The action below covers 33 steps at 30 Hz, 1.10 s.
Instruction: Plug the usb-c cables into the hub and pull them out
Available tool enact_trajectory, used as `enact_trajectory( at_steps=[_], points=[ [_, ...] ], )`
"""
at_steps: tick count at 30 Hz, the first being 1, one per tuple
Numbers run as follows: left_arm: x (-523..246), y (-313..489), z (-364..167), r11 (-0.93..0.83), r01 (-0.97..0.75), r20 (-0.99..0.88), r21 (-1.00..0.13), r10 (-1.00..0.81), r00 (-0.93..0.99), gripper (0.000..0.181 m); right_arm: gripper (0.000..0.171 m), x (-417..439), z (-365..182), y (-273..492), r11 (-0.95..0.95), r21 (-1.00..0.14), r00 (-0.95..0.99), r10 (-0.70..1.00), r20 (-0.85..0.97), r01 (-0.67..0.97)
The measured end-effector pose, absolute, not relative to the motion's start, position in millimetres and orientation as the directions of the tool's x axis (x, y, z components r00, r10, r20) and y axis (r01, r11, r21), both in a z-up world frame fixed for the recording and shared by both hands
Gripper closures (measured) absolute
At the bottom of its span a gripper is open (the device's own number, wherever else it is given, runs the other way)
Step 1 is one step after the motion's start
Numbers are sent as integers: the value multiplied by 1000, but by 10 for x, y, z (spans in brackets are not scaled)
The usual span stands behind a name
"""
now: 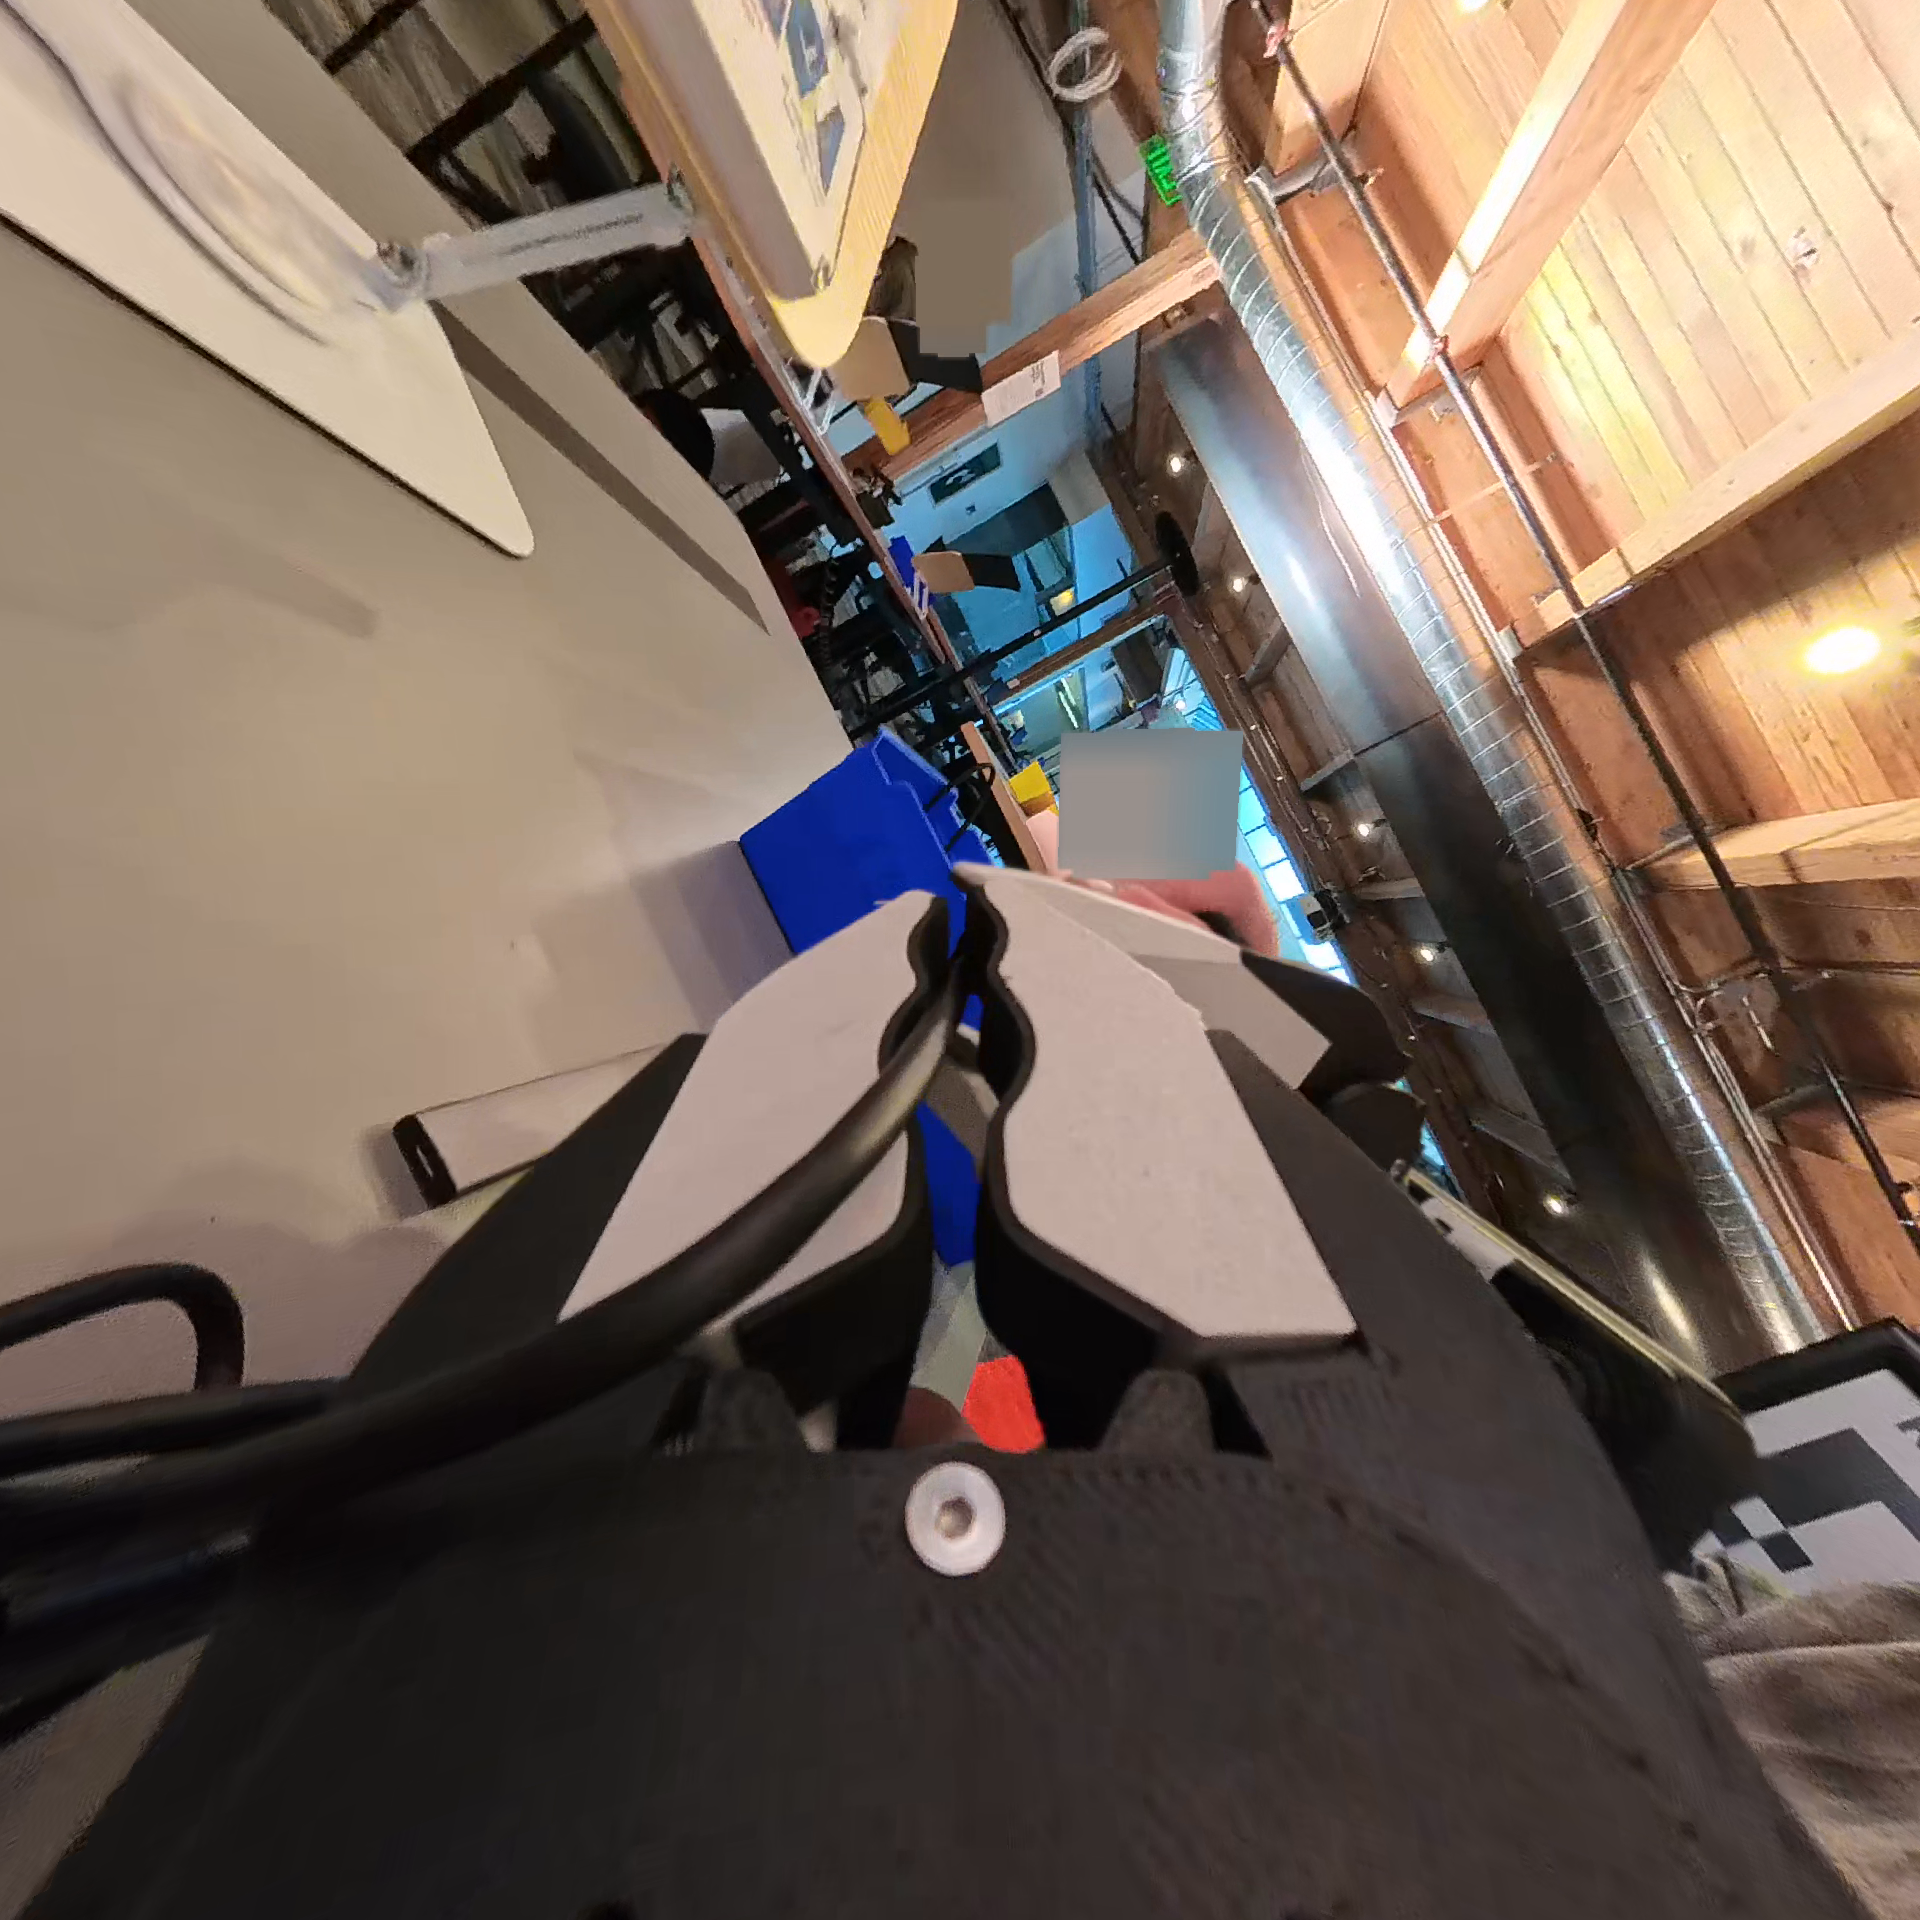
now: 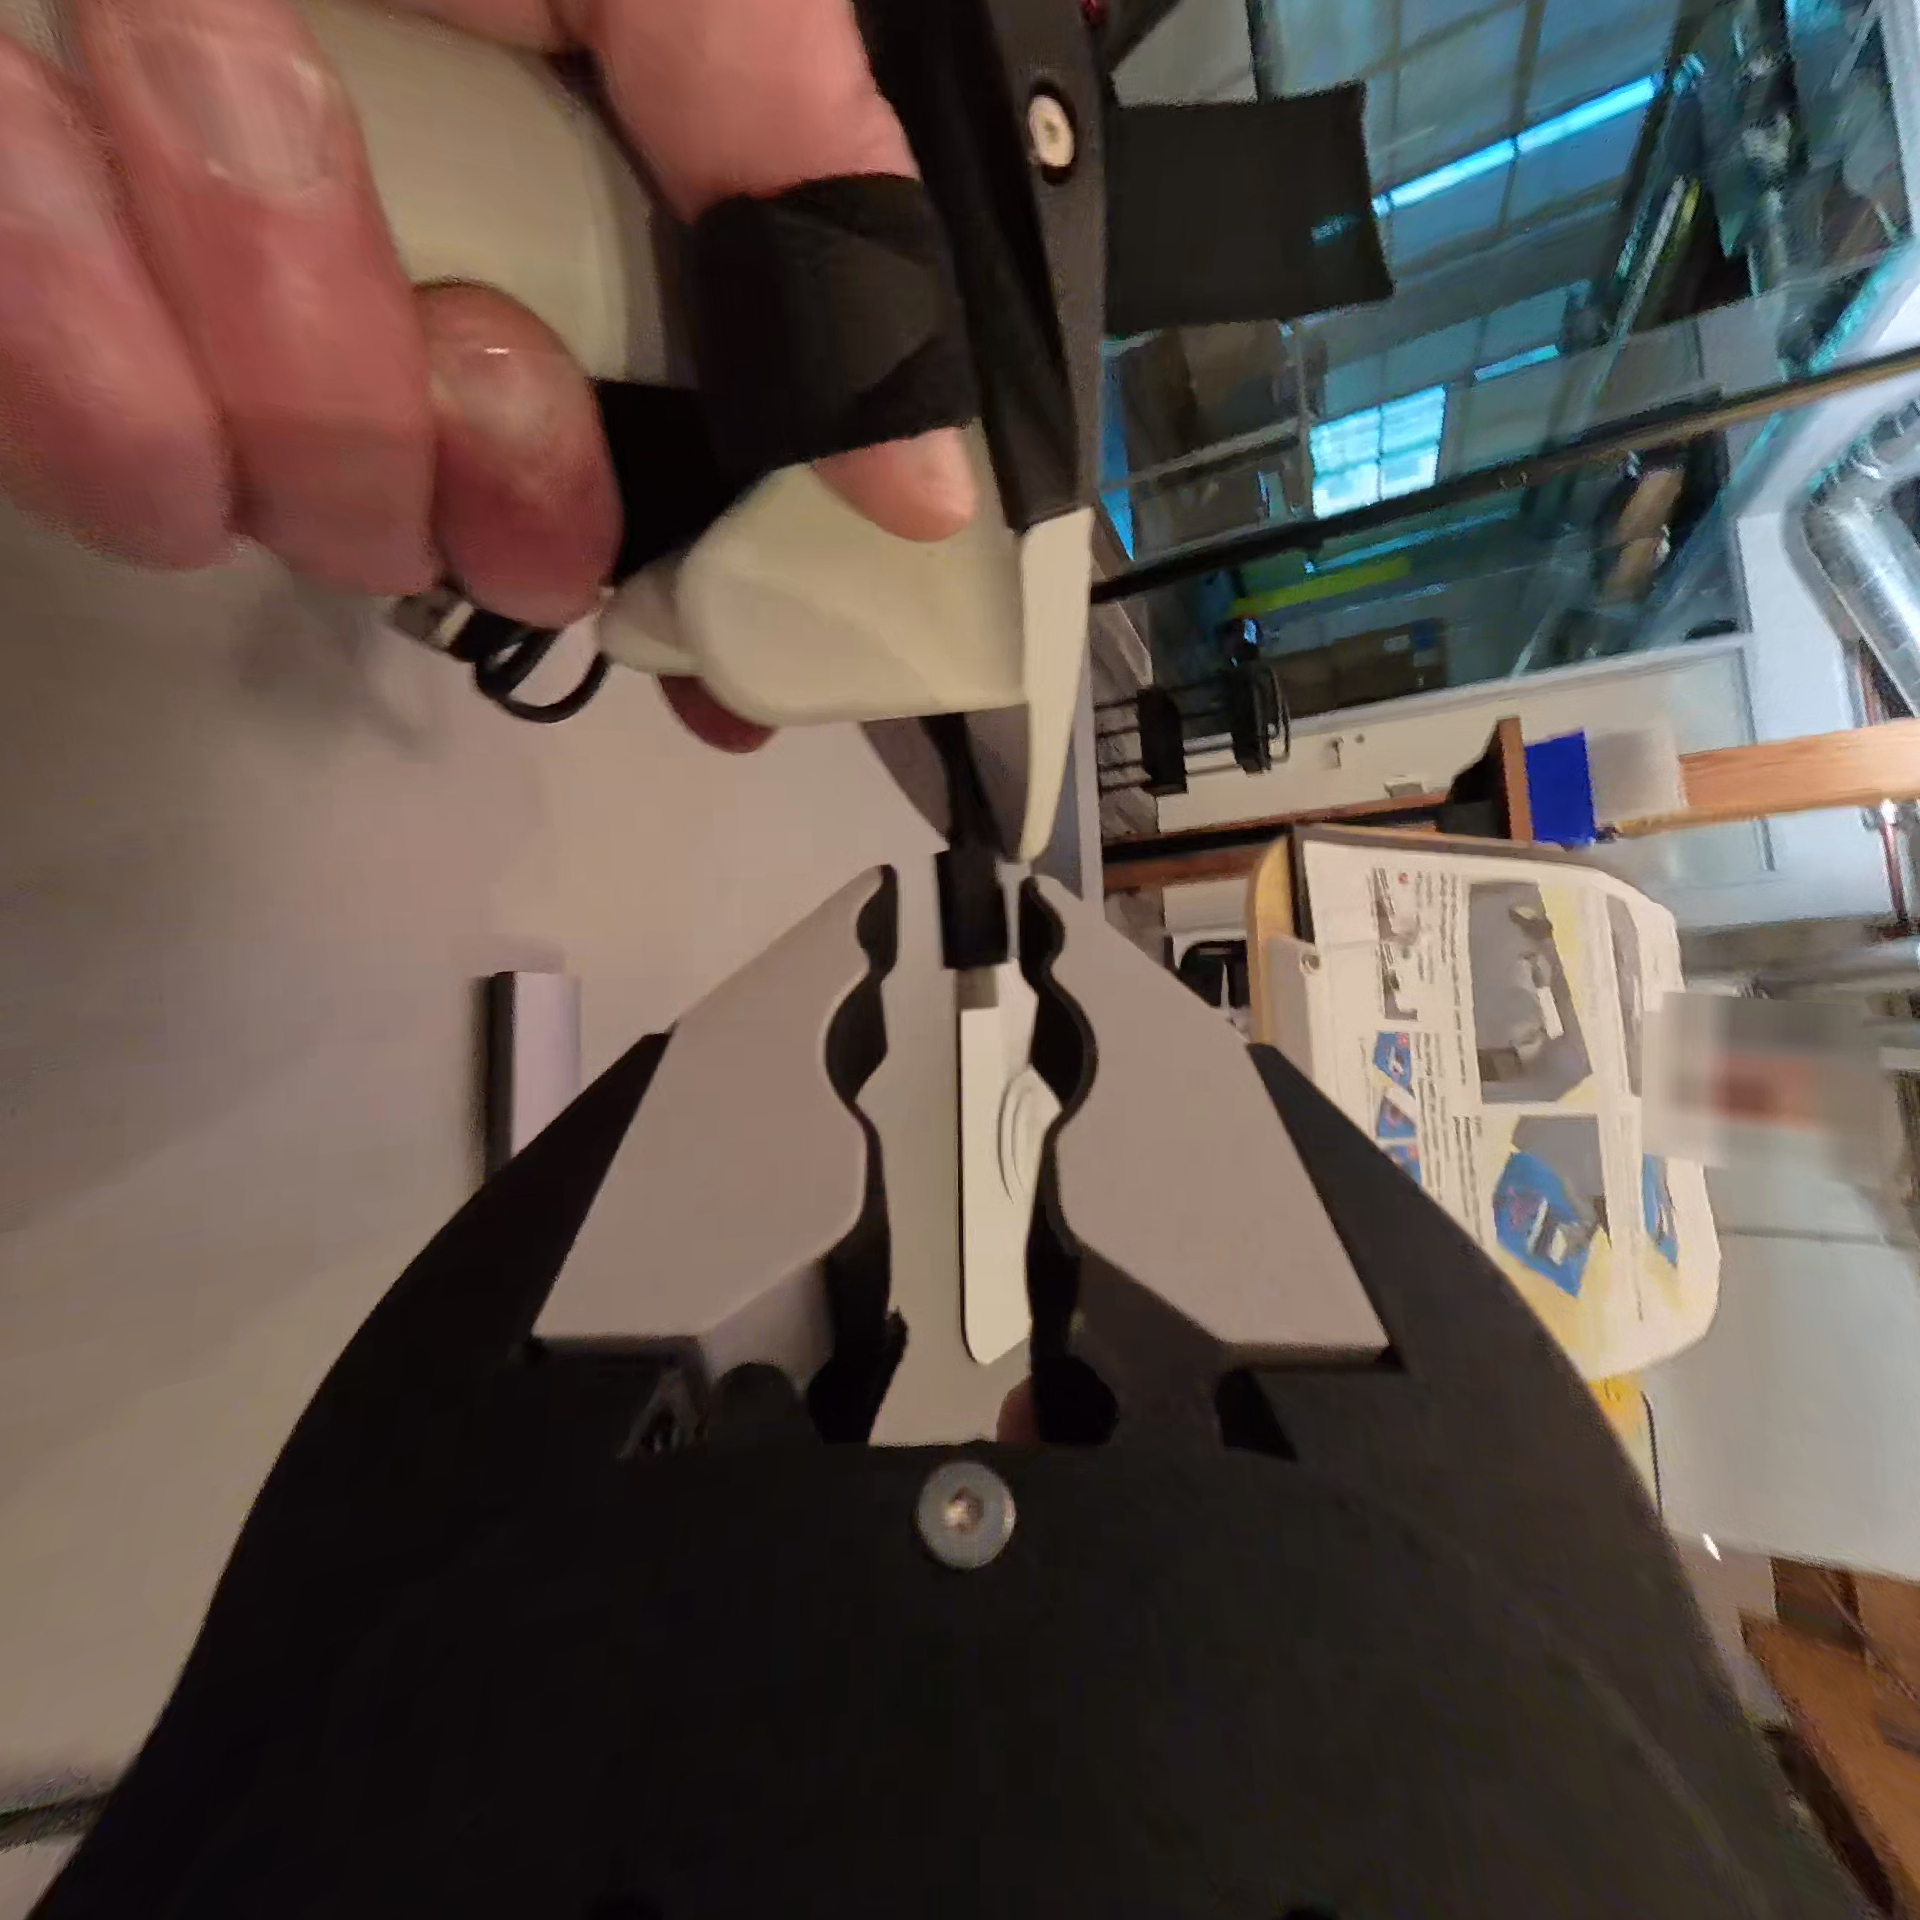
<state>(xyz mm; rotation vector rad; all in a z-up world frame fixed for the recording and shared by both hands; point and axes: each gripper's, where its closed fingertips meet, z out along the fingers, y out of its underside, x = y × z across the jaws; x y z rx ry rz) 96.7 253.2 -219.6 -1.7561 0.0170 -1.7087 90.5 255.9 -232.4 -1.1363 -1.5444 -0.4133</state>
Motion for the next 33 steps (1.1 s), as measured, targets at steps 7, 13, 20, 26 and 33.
enact_trajectory(
  at_steps=[7,13,20,26,33],
  points=[
    [979,2482,-2166,-735,425,843,-528,-516,154,179,161,894,-2343,2510,371,-535,196,654,731,759],
    [980,2386,-1945,-366,332,477,-869,-799,367,147,162,856,-2200,2313,288,-730,179,854,489,619],
    [1080,2300,-1782,-192,292,295,-937,-883,366,81,162,847,-2016,2141,296,-774,67,914,399,560],
    [1033,2450,-1585,-430,615,617,-661,-778,119,70,162,775,-2110,1945,319,-738,-69,935,349,595],
    [1078,2302,-1549,-254,539,410,-803,-892,190,121,162,901,-2050,1908,251,-776,-92,966,243,579]
  ],
)
